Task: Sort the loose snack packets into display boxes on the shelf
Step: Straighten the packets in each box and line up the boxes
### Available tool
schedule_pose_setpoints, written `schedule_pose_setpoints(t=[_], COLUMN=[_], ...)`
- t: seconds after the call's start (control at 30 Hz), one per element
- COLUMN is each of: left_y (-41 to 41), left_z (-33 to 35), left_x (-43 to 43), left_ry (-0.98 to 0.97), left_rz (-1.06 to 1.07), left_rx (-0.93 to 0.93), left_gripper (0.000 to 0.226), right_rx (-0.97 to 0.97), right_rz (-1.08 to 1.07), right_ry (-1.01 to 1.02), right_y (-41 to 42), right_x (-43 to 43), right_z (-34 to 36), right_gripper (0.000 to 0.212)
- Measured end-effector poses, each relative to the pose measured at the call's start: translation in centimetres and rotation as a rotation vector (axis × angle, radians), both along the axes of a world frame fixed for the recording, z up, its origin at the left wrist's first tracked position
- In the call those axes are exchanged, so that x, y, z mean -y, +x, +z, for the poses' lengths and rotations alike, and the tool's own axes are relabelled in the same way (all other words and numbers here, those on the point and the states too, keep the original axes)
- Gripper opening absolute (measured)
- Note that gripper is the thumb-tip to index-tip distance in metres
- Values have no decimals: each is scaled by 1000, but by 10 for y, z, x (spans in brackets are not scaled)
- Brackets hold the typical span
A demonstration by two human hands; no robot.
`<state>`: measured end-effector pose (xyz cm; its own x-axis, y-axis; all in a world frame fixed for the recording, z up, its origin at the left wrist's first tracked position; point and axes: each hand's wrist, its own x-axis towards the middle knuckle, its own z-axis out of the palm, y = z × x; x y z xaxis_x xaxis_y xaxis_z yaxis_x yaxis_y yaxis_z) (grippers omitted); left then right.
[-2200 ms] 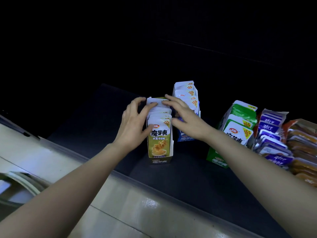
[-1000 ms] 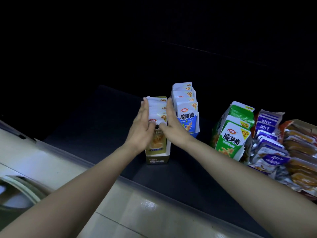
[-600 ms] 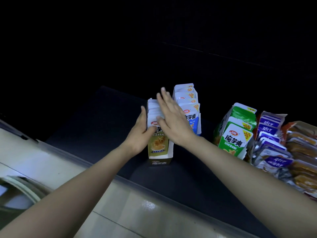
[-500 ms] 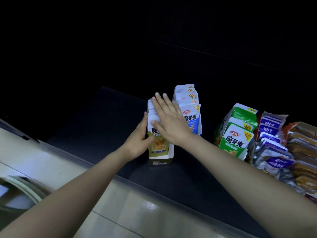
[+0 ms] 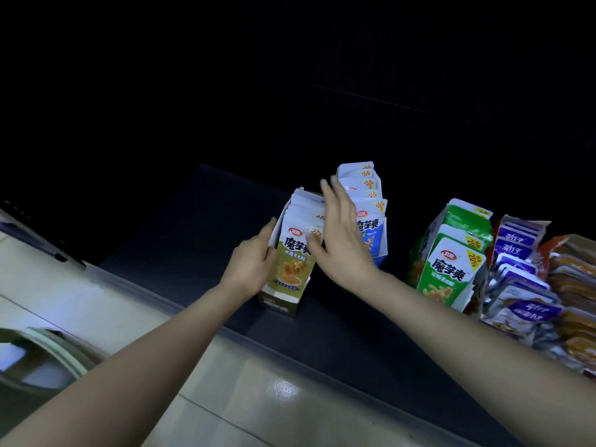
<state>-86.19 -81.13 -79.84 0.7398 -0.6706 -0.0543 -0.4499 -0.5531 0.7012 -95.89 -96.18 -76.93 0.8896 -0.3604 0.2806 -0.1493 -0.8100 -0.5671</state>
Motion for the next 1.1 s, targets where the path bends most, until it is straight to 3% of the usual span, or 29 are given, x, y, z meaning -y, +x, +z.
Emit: schedule_pose_setpoints(t=[0.07, 0.17, 0.23, 0.3, 0.47, 0.67, 0.77, 0.97, 1.1], left_y=[2, 1, 2, 4, 26, 66, 87, 121, 123], left_z=[1, 5, 7, 8, 4, -17, -22, -33, -35], left_x=[-5, -11, -15, -19, -37, -63, -65, -62, -59], left_ry=[22, 31, 9, -15, -50, -61, -186, -395, -392], left_rz=[32, 48, 43, 40, 152, 398, 527, 575, 598], left_rx=[61, 111, 88, 42, -52, -8, -144, -323, -239], left_gripper=[20, 18, 21, 23, 24, 26, 27, 46, 27], right_rx=[-38, -310, -470, -491, -370, -314, -283, -214, -226], right_rz=[-69, -172, -171, -160, -170, -153, -153, -134, -141], right_ry=[76, 458, 874, 1064, 976, 1003, 988, 883, 717], right_y=[-13, -17, -12, -3, 46, 112, 144, 196, 203], right_x=[-10, -19, -24, -30, -35, -39, -42, -55, -56], right_z=[0, 0, -1, -7, -26, -16, -14, -22, -24], right_gripper=[78, 81, 64, 42, 35, 31, 26, 28, 30])
